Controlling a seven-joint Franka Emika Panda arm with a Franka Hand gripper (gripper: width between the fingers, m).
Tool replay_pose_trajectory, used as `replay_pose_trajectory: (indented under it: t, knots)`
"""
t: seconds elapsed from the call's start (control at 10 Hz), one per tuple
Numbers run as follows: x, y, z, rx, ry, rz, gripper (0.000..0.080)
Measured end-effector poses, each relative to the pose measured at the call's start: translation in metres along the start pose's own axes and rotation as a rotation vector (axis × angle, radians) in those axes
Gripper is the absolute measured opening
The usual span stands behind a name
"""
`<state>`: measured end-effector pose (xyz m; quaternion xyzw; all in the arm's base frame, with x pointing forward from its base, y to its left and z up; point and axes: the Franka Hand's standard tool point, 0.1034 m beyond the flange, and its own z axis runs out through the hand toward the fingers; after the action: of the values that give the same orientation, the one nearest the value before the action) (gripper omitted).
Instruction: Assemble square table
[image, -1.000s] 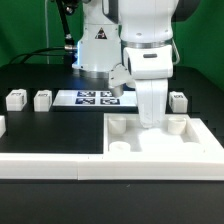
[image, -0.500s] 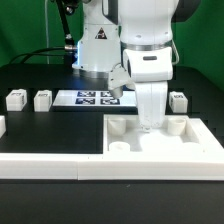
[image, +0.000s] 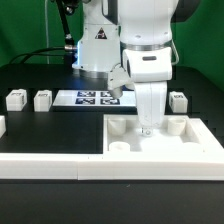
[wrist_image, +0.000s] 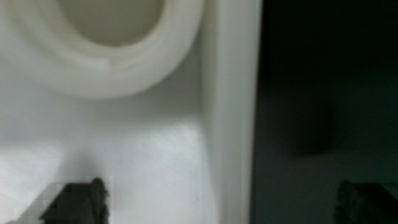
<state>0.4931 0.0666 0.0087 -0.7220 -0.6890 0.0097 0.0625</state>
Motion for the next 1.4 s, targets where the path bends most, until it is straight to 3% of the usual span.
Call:
replay_pose_trajectory:
  t: [0.4, 0.6, 0.8, 0.9, 1.0, 1.1, 1.2, 1.4]
  knots:
    - [0.0, 0.0, -0.001, -0.002, 0.0, 0.01, 0.0648]
    - [0.009, -0.009, -0.031, -0.029, -0.015, 0.145, 0.0648]
    - [0.033, -0.029, -0.042, -0.046, -0.022, 0.286, 0.0648]
    - [0.046, -0.035, -0.044, -0.068, -0.012, 0.345, 0.0648]
    - [0.062, -0.042, -0.04, -0.073, -0.001, 0.544, 0.0648]
    - [0.063, -0.039, -0.038, -0.071, 0.003, 0.564, 0.0648]
    - [0.046, -0.034, -0.034, -0.058, 0.011, 0.6, 0.0648]
    - [0.049, -0.035, -0.034, -0.054, 0.017, 0.767, 0.0648]
